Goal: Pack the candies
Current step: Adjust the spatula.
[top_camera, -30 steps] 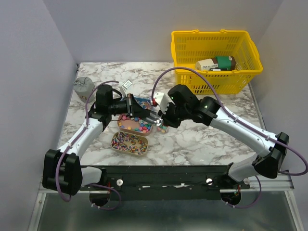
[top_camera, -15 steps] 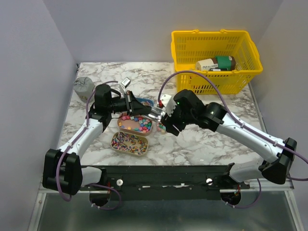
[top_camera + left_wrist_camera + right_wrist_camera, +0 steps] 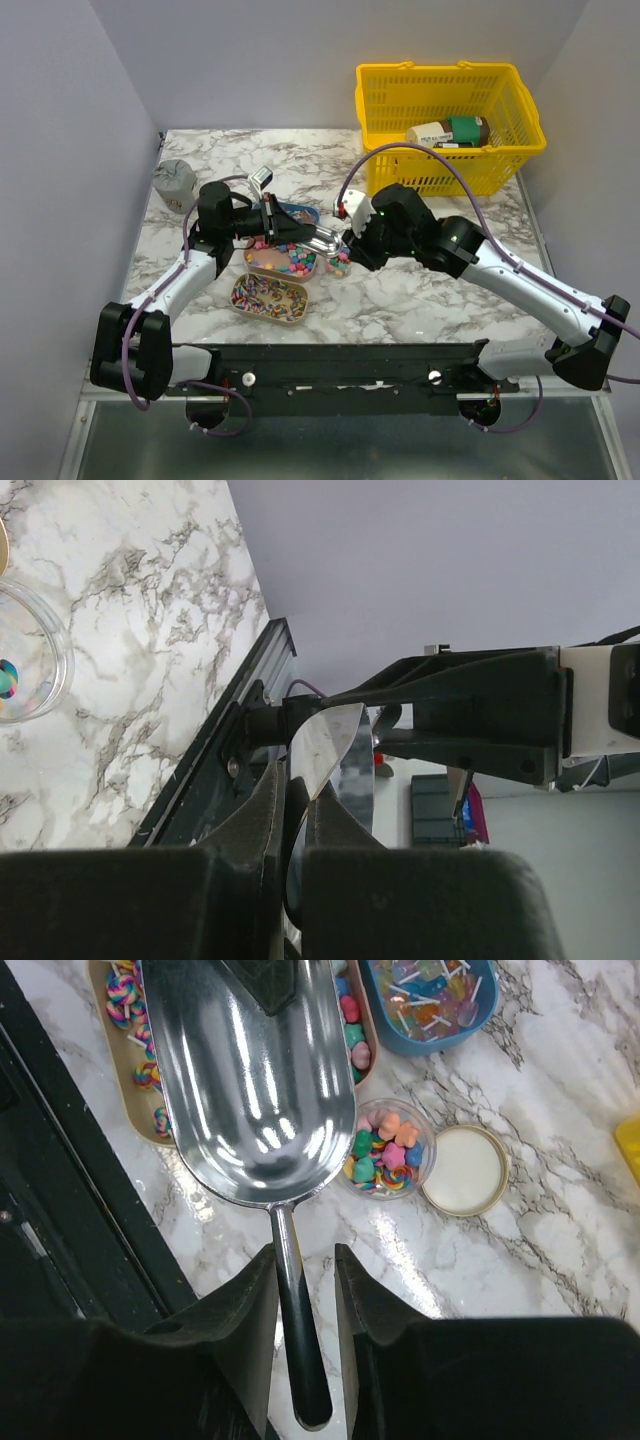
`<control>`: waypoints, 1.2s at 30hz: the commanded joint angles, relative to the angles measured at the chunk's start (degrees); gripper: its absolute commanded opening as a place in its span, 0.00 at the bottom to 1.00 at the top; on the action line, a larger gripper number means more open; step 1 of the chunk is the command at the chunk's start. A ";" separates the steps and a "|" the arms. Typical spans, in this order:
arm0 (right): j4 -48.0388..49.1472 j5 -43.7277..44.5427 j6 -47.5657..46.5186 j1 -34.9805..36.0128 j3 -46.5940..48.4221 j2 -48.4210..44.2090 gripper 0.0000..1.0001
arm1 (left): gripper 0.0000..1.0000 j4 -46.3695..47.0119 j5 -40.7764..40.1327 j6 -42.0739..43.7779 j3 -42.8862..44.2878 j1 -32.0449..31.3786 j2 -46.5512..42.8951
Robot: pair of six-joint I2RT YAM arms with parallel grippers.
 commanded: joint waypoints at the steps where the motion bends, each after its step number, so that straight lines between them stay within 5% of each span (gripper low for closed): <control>1: 0.73 -0.50 -0.33 0.35 -0.97 0.66 0.36 | 0.00 4.67 2.44 -3.10 -0.96 -0.11 -0.13; 13: 1.97 3.37 0.38 0.35 1.48 -1.01 0.01 | 0.00 5.38 2.17 -2.93 -2.01 -0.11 1.19; 24: 2.41 7.24 -0.76 0.27 5.70 2.50 0.01 | 0.03 -2.52 0.94 6.12 -1.22 0.16 5.49; 27: 1.97 7.24 -1.64 0.27 7.37 3.82 0.01 | 0.13 -8.41 -0.29 11.56 0.62 0.33 6.54; 30: 0.91 7.85 -2.69 0.18 8.86 6.37 0.01 | 0.40 -12.54 -1.52 14.81 2.81 1.21 7.16; 31: 0.39 7.94 -3.13 0.09 9.04 7.60 0.01 | 0.57 -13.68 -2.04 15.70 3.61 1.56 7.25; 36: -1.19 9.96 -6.73 -0.96 9.48 11.47 0.01 | 0.79 -27.30 -9.14 23.87 10.89 6.13 6.47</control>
